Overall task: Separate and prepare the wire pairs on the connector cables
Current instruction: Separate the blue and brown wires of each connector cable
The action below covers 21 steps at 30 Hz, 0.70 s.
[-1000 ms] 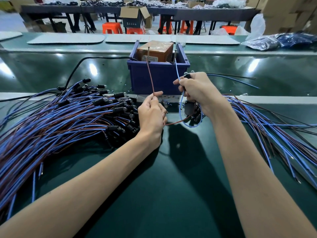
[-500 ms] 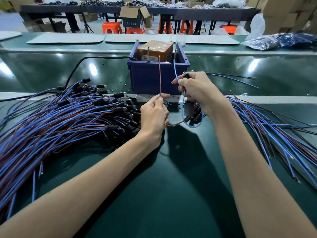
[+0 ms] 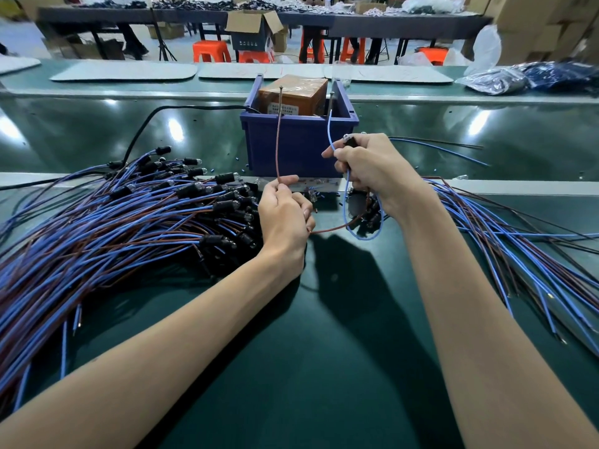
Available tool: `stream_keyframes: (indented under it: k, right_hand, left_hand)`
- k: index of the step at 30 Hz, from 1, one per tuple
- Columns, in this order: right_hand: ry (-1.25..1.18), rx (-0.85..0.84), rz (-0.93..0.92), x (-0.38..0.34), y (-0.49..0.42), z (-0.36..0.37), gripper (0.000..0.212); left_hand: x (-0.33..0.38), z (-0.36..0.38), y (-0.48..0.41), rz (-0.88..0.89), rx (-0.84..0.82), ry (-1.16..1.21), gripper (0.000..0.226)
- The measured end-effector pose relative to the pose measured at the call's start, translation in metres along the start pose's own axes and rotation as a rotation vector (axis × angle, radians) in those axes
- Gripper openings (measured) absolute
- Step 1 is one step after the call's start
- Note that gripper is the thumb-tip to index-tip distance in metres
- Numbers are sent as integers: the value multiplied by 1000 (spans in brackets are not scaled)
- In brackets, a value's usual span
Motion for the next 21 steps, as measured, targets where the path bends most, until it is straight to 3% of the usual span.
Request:
stream_keyframes:
  k: [21]
  right_hand:
    - [1,-35,1,-6,3,0,29]
  left_hand:
    - [1,-1,0,14,77,91,30]
Point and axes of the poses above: each hand's wrist, its own y-axis away from the middle knuckle, its own z-axis out of the palm, x = y × z, the point moved 2 cm from there along -y, towards the middle knuckle, and after that the axes turned 15 degrees about -z, right-handed, at the moved point
